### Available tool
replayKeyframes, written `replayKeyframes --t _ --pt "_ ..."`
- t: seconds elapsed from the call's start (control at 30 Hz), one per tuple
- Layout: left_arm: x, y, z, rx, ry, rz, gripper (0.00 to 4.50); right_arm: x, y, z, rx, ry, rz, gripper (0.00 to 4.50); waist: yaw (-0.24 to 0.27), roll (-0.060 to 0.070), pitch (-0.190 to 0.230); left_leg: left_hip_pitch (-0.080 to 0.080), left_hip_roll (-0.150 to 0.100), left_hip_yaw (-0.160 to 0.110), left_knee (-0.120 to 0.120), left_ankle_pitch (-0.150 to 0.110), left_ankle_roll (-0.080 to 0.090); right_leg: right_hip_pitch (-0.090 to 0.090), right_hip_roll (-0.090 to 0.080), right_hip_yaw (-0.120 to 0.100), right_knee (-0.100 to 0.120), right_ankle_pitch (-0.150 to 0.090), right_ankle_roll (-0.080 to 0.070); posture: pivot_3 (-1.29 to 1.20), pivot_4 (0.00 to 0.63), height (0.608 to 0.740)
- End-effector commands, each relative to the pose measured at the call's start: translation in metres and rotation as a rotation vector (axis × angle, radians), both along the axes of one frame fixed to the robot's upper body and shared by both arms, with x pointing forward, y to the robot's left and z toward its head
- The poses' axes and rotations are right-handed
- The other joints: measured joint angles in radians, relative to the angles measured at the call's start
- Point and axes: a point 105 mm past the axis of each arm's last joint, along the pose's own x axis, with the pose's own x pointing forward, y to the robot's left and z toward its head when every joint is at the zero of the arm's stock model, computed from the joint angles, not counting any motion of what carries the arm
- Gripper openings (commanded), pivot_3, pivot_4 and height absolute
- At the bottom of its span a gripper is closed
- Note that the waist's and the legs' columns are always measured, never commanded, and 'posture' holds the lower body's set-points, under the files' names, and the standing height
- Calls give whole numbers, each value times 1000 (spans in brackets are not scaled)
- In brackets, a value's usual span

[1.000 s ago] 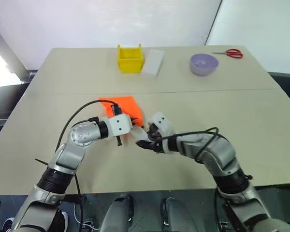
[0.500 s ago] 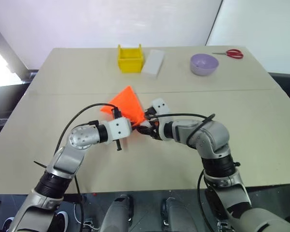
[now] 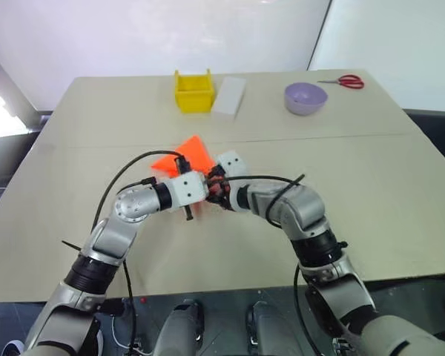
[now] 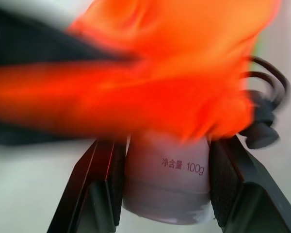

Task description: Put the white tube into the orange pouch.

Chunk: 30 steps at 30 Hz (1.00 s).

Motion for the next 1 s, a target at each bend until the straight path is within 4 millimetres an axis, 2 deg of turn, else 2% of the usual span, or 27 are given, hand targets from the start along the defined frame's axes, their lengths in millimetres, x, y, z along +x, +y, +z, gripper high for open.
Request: replayKeyframes --t 0.03,0.1,0.13,0.2,0.23,0.33,0.5,0.67,0.83,0.9,1.0 --pt "-3 -5 7 20 -49 -43 0 2 9 22 80 -50 19 1731 0 0 0 0 0 0 1 0 0 0 0 0 1 0 0 0 150 740" --pt "-5 -7 3 29 -33 -61 0 0 18 29 161 -25 28 1731 0 0 0 0 0 -1 1 0 0 -1 0 0 1 0 0 0 150 740" --pt "-5 -7 4 21 -35 -59 0 -1 20 26 133 -32 44 1731 0 0 0 0 0 -1 1 0 0 -1 0 1 1 0 0 0 150 740" --pt "-5 -8 7 11 -52 -60 0 4 10 2 -105 -119 31 1731 0 0 0 0 0 -1 1 0 0 -1 0 1 1 0 -1 0 150 740" --pt "-4 -8 9 7 -58 -61 0 4 10 -3 -102 -103 27 1731 1 0 0 0 0 0 1 0 0 -1 0 1 1 0 -1 0 150 740" --pt "-4 -7 8 21 -57 -63 0 5 20 12 38 -62 14 1731 0 0 0 -1 0 0 1 0 0 -1 -1 1 1 0 -1 0 150 740" --pt "-5 -10 9 5 -61 -74 0 13 26 18 24 -97 18 1731 -2 0 0 0 0 0 1 0 0 -2 0 1 1 0 -1 0 150 740" --pt "-6 -14 13 -27 -68 -84 0 11 38 10 11 -91 39 1731 -2 0 0 0 0 0 1 0 0 -2 0 1 2 0 -1 0 150 740" --pt "-2 -9 20 -49 -93 -55 0 20 20 -8 -158 -161 17 1731 -1 0 0 0 0 0 1 0 0 -2 -1 1 1 0 -1 0 150 740" --pt "-1 -8 24 -73 -96 -48 0 24 19 -3 -117 -161 -10 1731 0 0 0 -1 0 0 1 0 0 -2 -1 1 1 0 -1 0 150 740" --pt "1 -8 20 -31 -108 -49 0 26 20 5 -64 -157 -32 1731 0 0 0 -1 0 0 1 0 0 -2 -1 2 1 0 -1 0 150 740"
